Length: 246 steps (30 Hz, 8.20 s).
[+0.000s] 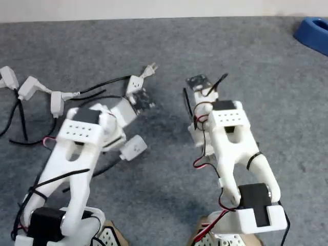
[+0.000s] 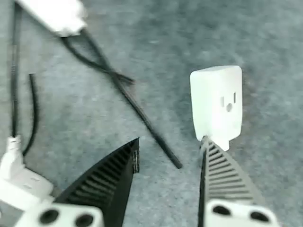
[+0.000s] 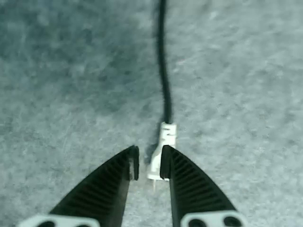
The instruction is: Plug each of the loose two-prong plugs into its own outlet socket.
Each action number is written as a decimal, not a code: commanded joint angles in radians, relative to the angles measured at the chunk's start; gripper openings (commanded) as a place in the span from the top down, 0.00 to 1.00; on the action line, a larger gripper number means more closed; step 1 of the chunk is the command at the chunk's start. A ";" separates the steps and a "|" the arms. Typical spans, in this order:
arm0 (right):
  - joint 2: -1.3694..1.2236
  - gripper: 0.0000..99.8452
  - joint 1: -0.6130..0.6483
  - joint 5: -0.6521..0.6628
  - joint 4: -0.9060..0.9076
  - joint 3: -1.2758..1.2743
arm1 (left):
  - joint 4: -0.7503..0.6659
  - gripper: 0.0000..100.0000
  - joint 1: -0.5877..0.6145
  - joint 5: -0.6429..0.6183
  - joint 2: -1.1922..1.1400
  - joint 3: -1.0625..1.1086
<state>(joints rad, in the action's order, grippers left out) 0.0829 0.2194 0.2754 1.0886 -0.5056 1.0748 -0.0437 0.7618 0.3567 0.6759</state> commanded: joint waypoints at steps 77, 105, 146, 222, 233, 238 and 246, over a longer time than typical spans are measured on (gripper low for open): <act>0.047 0.91 -0.019 -0.014 0.016 -0.015 | -0.071 0.85 -0.117 0.046 -0.222 -0.024; 0.050 0.91 -0.021 -0.014 0.013 -0.036 | 0.224 0.86 -0.576 -0.249 0.395 0.236; 0.051 0.91 -0.242 -0.014 0.019 0.010 | -0.206 0.80 -0.300 -0.048 -0.074 0.174; 0.051 0.91 -0.923 0.061 -0.493 -0.260 | 0.186 0.84 -0.183 0.089 -0.380 -0.397; 0.051 0.91 -0.924 0.069 -0.493 -0.260 | 0.097 0.80 -0.387 -0.100 -0.259 -0.248; 0.051 0.91 -0.926 0.071 -0.493 -0.260 | 0.020 0.78 -0.349 -0.130 -0.286 -0.216; 0.051 0.91 -0.926 0.071 -0.493 -0.260 | -0.023 0.78 -0.272 -0.089 -0.386 -0.217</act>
<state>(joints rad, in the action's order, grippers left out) 0.0844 -0.6935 0.3353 0.6053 -0.7664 1.0779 -0.3537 0.6575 -0.0084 0.4626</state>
